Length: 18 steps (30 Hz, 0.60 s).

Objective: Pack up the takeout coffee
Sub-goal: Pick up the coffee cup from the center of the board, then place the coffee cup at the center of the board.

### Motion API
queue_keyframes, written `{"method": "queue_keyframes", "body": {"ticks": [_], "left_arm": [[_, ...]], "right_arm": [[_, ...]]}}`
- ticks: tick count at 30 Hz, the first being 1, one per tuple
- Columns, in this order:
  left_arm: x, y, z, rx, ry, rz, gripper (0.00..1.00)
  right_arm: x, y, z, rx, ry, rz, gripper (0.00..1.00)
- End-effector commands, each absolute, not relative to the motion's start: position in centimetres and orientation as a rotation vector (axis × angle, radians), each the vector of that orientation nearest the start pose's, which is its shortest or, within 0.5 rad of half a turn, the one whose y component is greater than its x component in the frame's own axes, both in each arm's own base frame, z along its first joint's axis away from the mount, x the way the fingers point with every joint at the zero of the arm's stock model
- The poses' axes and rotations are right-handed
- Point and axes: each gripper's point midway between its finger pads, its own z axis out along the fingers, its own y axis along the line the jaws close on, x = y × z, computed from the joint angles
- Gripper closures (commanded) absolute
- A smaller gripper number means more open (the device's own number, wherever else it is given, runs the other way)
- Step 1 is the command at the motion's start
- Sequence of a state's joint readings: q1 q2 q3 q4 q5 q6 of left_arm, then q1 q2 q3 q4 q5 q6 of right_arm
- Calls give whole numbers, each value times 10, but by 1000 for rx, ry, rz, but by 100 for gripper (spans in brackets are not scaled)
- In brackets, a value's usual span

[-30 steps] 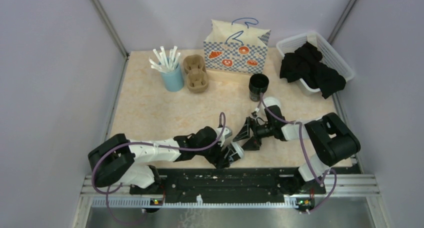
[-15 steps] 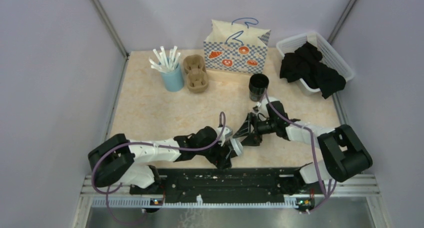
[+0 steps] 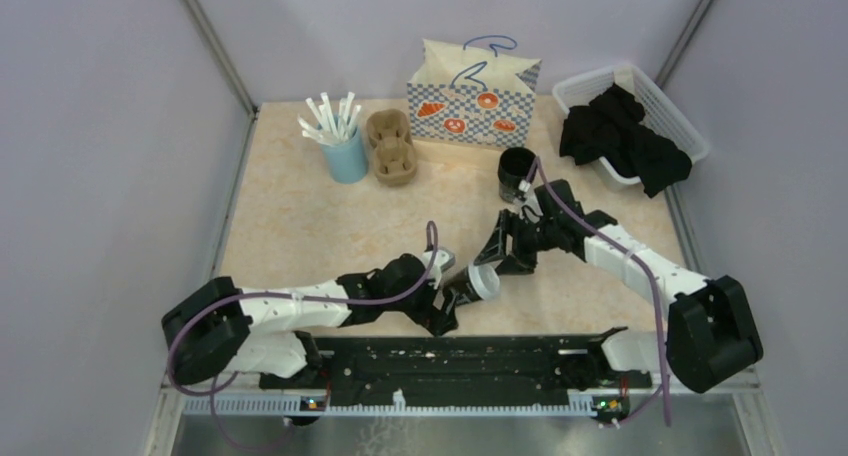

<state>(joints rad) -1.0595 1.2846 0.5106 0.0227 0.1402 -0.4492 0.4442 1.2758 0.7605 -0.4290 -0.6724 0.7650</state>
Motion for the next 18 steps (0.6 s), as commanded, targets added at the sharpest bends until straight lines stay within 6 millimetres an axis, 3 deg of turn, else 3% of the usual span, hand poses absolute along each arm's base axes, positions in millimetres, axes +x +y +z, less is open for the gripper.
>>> {"method": "queue_keyframes", "body": {"ticks": [1,8,13,18], "left_arm": [[120,-289,53,754,2334,-880,1],[110,-277,69,703,2344,-914,1],[114,-273,94,671,2297,-916,1],[117,-273,120,651,2250,-935,1]], "right_arm": [[190,221,135,79,2740,1112,39],[200,170,148,5,2747,649,39],[207,110,160,11,2742,211,39],[230,57,169,91,2695,-108,37]]}}
